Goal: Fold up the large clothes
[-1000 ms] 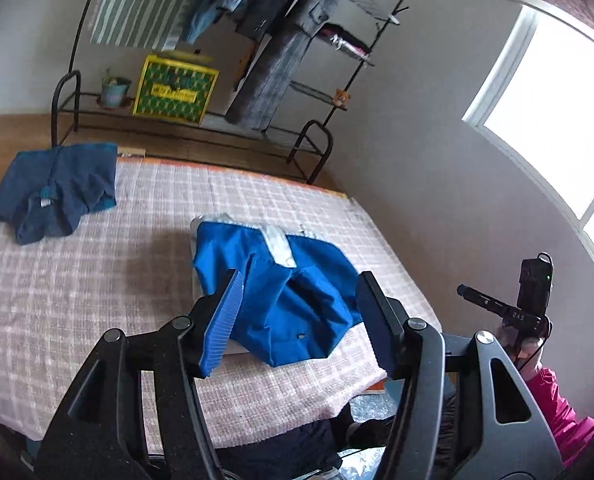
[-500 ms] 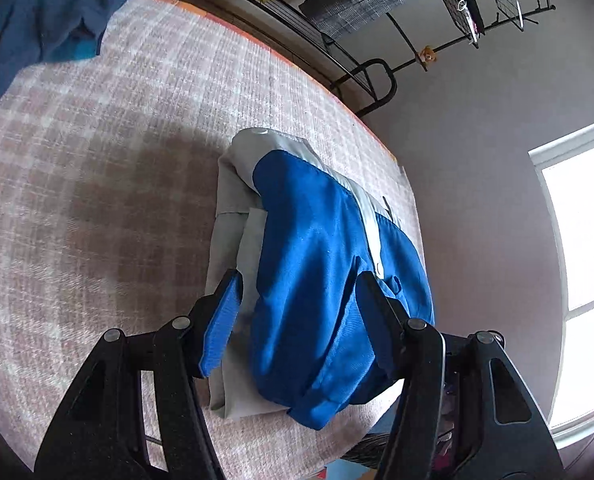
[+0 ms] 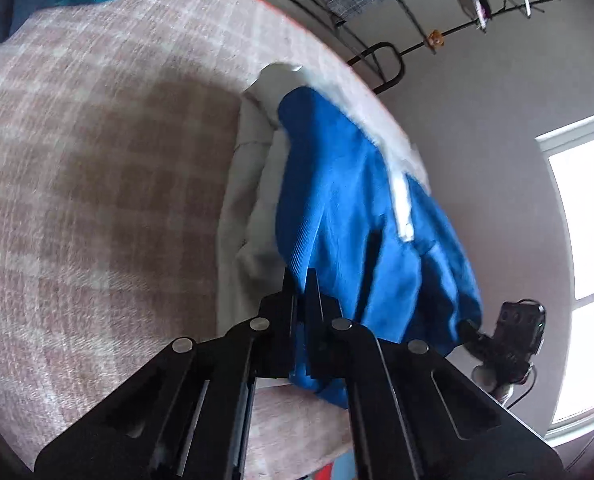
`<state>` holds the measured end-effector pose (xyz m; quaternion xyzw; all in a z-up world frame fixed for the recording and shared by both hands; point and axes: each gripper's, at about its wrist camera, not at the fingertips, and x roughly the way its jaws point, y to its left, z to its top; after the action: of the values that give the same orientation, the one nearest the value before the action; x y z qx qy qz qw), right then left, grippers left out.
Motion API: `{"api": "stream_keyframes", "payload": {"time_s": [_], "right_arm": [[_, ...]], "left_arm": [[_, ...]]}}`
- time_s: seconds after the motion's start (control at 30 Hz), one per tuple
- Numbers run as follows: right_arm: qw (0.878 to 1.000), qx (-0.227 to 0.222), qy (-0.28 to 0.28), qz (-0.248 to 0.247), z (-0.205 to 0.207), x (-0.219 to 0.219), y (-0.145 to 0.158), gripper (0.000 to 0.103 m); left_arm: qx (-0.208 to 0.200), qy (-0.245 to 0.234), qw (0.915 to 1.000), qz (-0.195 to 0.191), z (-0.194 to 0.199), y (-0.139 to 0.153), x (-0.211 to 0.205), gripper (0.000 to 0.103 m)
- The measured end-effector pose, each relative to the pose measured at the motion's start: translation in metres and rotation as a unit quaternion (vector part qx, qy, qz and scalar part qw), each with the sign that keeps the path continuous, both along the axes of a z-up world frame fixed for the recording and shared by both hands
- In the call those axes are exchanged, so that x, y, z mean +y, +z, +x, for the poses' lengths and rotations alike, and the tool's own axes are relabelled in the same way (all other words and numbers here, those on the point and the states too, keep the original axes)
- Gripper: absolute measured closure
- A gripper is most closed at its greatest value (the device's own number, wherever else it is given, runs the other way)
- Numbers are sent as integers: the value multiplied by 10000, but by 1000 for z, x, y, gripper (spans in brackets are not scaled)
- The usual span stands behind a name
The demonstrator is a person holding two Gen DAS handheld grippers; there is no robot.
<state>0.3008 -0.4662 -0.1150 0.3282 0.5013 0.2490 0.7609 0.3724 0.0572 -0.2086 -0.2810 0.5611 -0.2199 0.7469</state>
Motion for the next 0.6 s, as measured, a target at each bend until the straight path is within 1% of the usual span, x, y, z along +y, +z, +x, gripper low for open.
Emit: {"api": "stream_keyframes", "payload": {"time_s": [0.03, 0.07, 0.1, 0.13, 0.17, 0.2, 0.27, 0.3, 0.33, 0.37, 0.4, 0.43, 0.47, 0.5, 0.53, 0.6], "right_arm": [[9996, 261, -61, 18, 1, -2, -14, 103], [9987, 505, -61, -81, 1, -2, -27, 103], [9974, 674, 25, -267, -1, 2, -39, 103], [9964, 696, 154, -464, -4, 5, -43, 103], [9957, 679, 289, -561, -6, 8, -42, 102], [9956, 651, 369, -556, -10, 7, -38, 98], [9964, 441, 381, -620, -21, -1, -24, 90], [9969, 307, 297, -653, -26, -7, -16, 63], [9974, 199, 125, -685, -25, -13, -10, 40], [9980, 72, -103, -620, -27, -21, -6, 36], [9985, -20, -260, -479, -27, -28, -3, 36], [9986, -2, -374, -387, -24, -33, -2, 36], [9979, 16, -494, -427, -18, -35, -1, 37], [9964, -26, -596, -600, -14, -34, 2, 42], [9938, -162, -669, -876, -10, -33, 9, 54], [9890, -517, -632, -1234, 1, -23, 29, 57]], "left_arm": [[102, 27, 9999, 92, -1, -10, 2, 103], [145, 92, 9998, 120, -2, -19, 4, 103], [158, 193, 9997, 33, -4, -22, 7, 103], [145, 230, 9996, 14, -5, -21, 7, 103], [82, 207, 9997, 85, -7, -17, 7, 103], [0, 125, 9997, 187, -10, -12, 5, 103], [-112, -52, 9991, 402, -14, -5, 3, 103], [-143, -98, 9989, 439, -16, -2, 3, 103], [-151, -113, 9989, 428, -17, 0, 4, 103], [-146, -117, 9990, 410, -17, 1, 5, 103], [-135, -103, 9991, 396, -18, 2, 7, 103], [-140, -107, 9991, 395, -21, 4, 9, 103], [-150, -122, 9990, 414, -22, 6, 11, 103], [-159, -124, 9989, 422, -24, 9, 14, 103], [-167, -103, 9989, 421, -29, 13, 20, 103], [-276, -135, 9989, 341, -40, 27, 32, 103]]}}
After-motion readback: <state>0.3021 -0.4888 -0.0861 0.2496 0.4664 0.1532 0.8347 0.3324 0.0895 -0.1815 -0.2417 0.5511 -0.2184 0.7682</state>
